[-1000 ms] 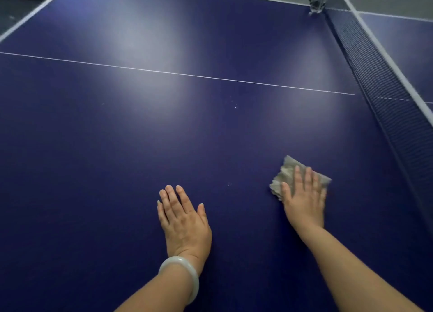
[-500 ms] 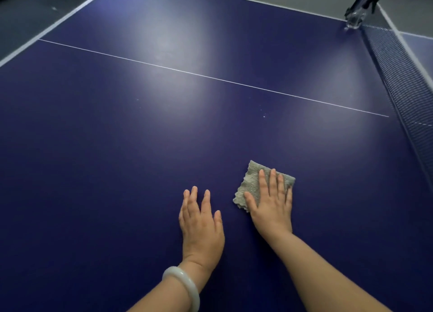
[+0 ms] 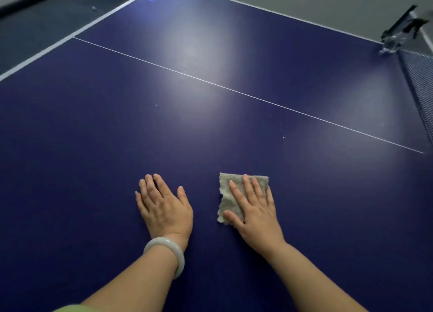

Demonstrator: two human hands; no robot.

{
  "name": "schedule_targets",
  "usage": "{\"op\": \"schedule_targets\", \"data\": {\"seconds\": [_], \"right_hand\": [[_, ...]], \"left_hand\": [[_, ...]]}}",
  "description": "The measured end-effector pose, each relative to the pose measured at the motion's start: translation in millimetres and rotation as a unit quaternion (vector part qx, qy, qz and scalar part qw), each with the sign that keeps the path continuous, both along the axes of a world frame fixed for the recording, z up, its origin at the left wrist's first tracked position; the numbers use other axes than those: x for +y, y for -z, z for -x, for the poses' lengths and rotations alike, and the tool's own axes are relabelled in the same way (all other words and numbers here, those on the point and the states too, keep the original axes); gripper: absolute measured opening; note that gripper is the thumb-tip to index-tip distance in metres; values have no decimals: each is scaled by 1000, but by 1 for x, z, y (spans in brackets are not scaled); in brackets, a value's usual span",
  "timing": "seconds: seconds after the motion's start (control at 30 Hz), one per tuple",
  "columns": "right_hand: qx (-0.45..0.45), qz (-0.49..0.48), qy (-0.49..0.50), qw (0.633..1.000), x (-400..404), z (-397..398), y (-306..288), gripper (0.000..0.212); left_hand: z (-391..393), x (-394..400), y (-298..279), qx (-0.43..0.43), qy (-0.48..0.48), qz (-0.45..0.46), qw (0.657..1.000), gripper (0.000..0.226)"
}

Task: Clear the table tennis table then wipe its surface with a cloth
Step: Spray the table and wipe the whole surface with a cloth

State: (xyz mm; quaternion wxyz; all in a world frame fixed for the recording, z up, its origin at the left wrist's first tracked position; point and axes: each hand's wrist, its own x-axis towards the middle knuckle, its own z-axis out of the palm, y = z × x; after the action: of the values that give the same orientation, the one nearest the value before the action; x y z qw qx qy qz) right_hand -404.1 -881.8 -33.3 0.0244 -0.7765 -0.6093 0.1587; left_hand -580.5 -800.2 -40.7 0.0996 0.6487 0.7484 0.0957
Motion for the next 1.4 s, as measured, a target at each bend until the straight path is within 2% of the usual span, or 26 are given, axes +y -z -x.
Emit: {"op": "schedule_targets", "data": {"seconds": [0.1, 0.2, 0.37, 0.43, 0.5, 0.6, 0.7, 0.77, 0.87, 0.93, 1.03, 1.1, 1.23, 1.33, 1.4], "right_hand": [[-25, -2, 134, 991, 14, -73, 5, 74], [-34, 24, 272, 961, 35, -141, 6, 70], [-5, 31, 379, 925, 103, -192, 1, 71], [-11, 30, 357, 933, 141, -186, 1, 72], [-22, 30, 281, 959, 171, -159, 1, 72], [-36, 7, 93, 995, 179, -95, 1, 70], [-48, -1, -65, 997, 148, -75, 5, 70], [-54, -5, -23, 998, 139, -110, 5, 72], [-43, 14, 185, 982, 146, -180, 2, 65], [-23, 36, 276, 960, 163, -207, -1, 67], [-5, 37, 311, 950, 205, -203, -2, 69], [-8, 31, 268, 963, 238, -178, -1, 67], [-10, 16, 90, 996, 274, -90, -1, 62], [-9, -6, -53, 999, 253, -26, -1, 61], [-4, -10, -127, 992, 229, -10, 1, 61]], "left_hand": [[-1, 0, 3, 23, 3, 11, 1000, 70], [-3, 0, 5, 36, 3, 11, 999, 70], [-4, 1, 12, 49, -7, -8, 999, 67], [-5, 2, 13, 60, -9, -14, 998, 66], [-4, 2, 14, 77, -6, -3, 997, 71], [-2, 1, 15, 83, -3, -9, 996, 66], [-2, 1, 15, 78, -5, -11, 997, 63], [-2, 1, 15, 78, -4, -11, 997, 64], [-2, 1, 15, 82, -3, -11, 997, 72], [-1, 1, 16, 83, -3, -16, 996, 73], [0, 1, 17, 92, -3, -20, 996, 72], [-1, 2, 17, 102, -6, -19, 995, 72], [-1, 3, 18, 110, -9, -22, 994, 71], [-1, 3, 19, 109, -9, -24, 994, 72], [-2, 3, 20, 105, -12, -25, 994, 72]]}}
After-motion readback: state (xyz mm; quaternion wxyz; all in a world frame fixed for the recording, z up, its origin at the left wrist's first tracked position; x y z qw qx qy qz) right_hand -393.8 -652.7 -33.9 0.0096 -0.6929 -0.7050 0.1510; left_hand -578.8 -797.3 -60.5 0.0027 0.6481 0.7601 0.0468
